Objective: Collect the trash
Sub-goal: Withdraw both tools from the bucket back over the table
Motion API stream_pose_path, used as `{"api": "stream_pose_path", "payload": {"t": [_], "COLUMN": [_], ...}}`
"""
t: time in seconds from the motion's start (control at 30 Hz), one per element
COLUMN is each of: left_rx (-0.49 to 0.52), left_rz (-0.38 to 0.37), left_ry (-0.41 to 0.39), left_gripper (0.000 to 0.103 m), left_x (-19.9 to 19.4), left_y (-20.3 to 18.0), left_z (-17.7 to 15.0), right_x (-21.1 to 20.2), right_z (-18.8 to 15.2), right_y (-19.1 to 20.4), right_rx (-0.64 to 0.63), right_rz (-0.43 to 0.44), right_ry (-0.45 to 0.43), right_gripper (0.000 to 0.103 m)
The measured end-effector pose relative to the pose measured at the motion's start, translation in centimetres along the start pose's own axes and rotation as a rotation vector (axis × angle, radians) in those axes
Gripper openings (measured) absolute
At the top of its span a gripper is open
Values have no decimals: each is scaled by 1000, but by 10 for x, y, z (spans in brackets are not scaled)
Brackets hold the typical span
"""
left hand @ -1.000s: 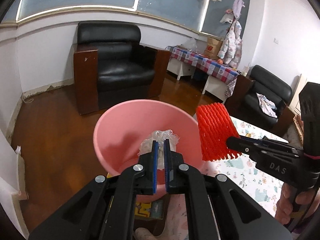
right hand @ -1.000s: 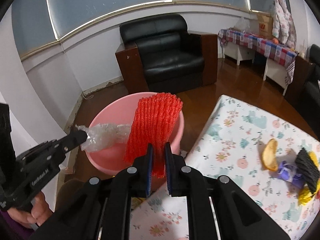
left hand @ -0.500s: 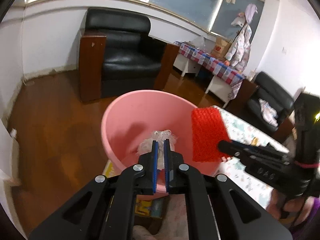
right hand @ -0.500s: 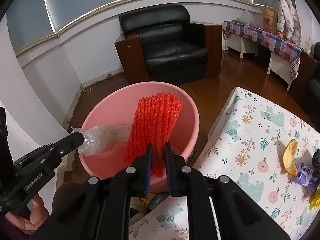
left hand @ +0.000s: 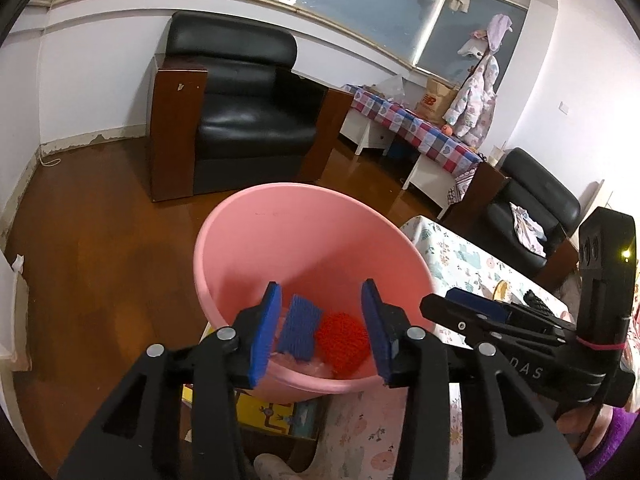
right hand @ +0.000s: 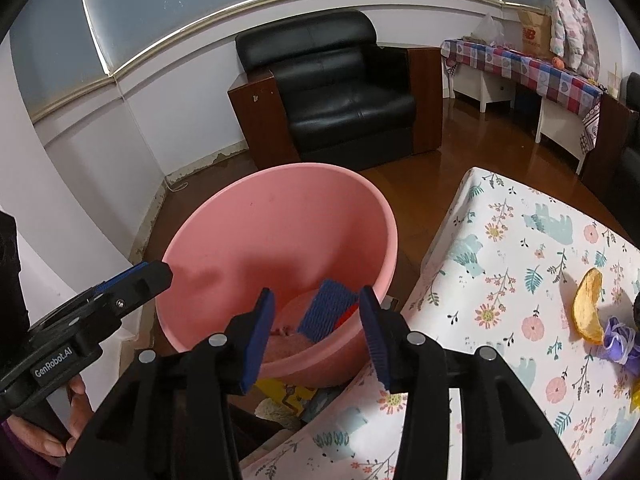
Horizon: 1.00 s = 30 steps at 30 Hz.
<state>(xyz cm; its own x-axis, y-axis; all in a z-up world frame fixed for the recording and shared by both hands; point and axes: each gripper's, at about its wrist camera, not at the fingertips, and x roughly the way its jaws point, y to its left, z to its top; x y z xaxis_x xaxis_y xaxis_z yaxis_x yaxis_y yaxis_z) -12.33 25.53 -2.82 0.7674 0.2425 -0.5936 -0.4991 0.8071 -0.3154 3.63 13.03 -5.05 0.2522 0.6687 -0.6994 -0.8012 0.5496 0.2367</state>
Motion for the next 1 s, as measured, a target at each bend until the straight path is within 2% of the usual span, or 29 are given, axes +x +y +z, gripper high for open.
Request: {"api": "stream_pose_path", "payload": {"t": [0.23,0.53,0.77,1.0], "left_rx": [44,96,96,180], "left_rz": [2,6,-32,-61], "left_ry": [31,59,92,108], "left_gripper": [42,42,42,42], "left_x": [0,-3,0,-1], "left_y": [-14,-42,-69,-105], "left_z": [-2,-7,-11,-23], "right_x": [-21,-50,-73,-101], "right_z": [-14,-39,-61,-81], "right_y": [-4,-29,-50,-90], "right_rx": [-1,53,76,144], "right_rz": [-6,-30,-68,-125], "right_ry": [-25,-42,-56,-78], "right_gripper": [47,47,47,47]}}
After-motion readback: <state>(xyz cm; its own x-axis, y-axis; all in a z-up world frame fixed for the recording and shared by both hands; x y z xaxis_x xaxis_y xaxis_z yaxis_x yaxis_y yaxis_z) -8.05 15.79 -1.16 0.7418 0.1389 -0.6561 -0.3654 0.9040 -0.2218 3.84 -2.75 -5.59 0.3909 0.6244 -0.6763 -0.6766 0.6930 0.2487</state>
